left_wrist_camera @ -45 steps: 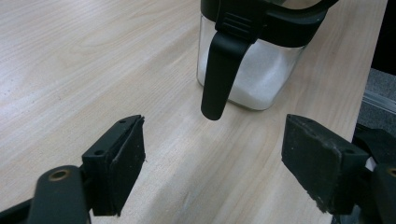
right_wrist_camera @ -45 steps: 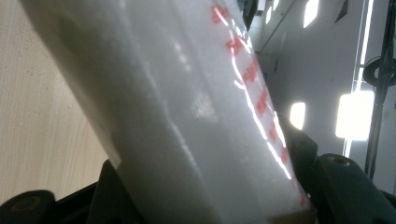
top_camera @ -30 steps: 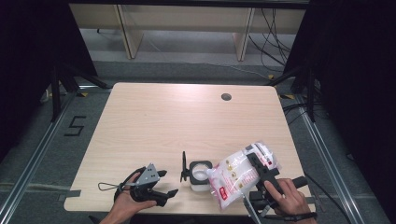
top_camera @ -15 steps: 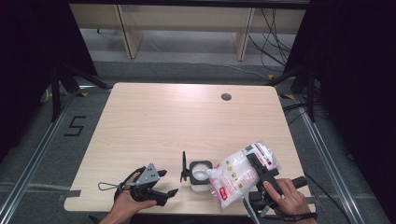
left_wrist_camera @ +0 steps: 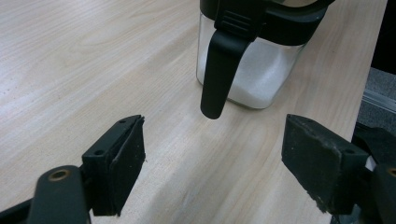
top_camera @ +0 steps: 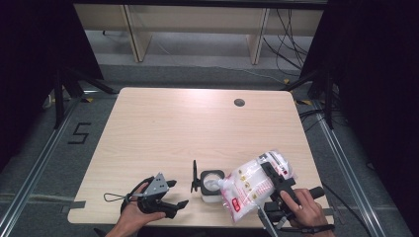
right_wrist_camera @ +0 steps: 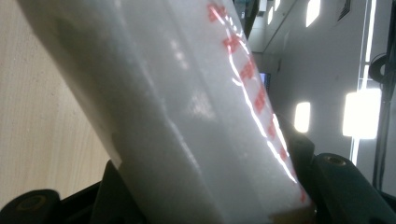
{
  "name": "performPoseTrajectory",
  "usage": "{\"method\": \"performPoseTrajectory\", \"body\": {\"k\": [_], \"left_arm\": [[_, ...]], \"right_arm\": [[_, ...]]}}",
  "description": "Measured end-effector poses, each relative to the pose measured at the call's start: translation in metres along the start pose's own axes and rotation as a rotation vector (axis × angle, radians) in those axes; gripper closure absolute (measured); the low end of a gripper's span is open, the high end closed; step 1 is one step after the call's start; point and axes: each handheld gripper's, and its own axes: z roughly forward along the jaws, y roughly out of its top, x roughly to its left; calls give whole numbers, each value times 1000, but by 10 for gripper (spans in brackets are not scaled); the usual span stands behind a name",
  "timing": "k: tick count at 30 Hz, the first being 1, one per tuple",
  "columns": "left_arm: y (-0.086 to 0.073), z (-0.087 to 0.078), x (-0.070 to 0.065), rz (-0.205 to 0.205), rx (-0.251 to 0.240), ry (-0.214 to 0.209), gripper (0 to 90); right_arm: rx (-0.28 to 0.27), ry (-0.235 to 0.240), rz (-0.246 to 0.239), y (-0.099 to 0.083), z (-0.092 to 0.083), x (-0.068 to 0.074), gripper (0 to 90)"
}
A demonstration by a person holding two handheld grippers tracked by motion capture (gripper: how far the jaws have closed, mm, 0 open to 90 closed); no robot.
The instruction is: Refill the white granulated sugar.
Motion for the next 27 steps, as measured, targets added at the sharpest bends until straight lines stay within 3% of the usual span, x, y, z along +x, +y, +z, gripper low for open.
{"method": "performPoseTrajectory", "body": {"k": [1,2,3,4,7,8,10,11,14,15,17,18,19,20,21,23,24,25,26,27], "left_arm": [[0,0,-1,-32,4,7,210],[0,0,-2,-43,1,5,209],[1,0,-1,-18,4,5,209],[1,0,0,-9,8,-5,209],[1,-1,0,-7,7,8,209],[0,0,-2,-43,1,5,210],[1,0,0,-8,9,-5,209],[0,0,0,0,3,-1,209],[0,0,-2,-40,4,8,210],[1,0,-1,-19,3,5,209],[0,0,0,-1,0,-1,209],[1,0,0,-3,5,8,209],[1,0,0,-8,6,7,209],[0,0,-2,-44,1,5,209],[1,0,0,-9,6,2,209],[-1,0,-1,-26,2,-1,209],[0,0,0,-3,-1,6,209],[1,0,-1,-17,5,8,209],[0,0,-2,-40,3,6,209],[1,0,-1,-18,4,6,209]], "right_arm": [[-3,3,5,0,0,0,499],[11,13,89,-2,0,6,500],[14,15,73,-2,0,5,500],[-6,9,11,-2,1,1,501],[-4,10,48,-3,0,2,502],[-8,5,43,-3,0,0,503],[4,14,82,-4,-1,3,503],[-9,4,42,-4,0,-1,503],[-11,7,46,-4,0,-1,504],[-5,13,64,-5,0,1,504],[-9,4,37,-4,0,-1,505],[2,18,63,-4,0,2,505],[6,9,28,-3,-1,-1,505],[6,9,27,-3,-1,-1,505],[5,10,28,-3,-1,-1,505],[4,21,68,-4,-1,2,505],[6,21,70,-4,-1,2,505],[0,10,35,-3,-1,-1,506],[7,16,39,-3,-1,-1,506],[-1,13,41,-4,-1,-1,506]]}}
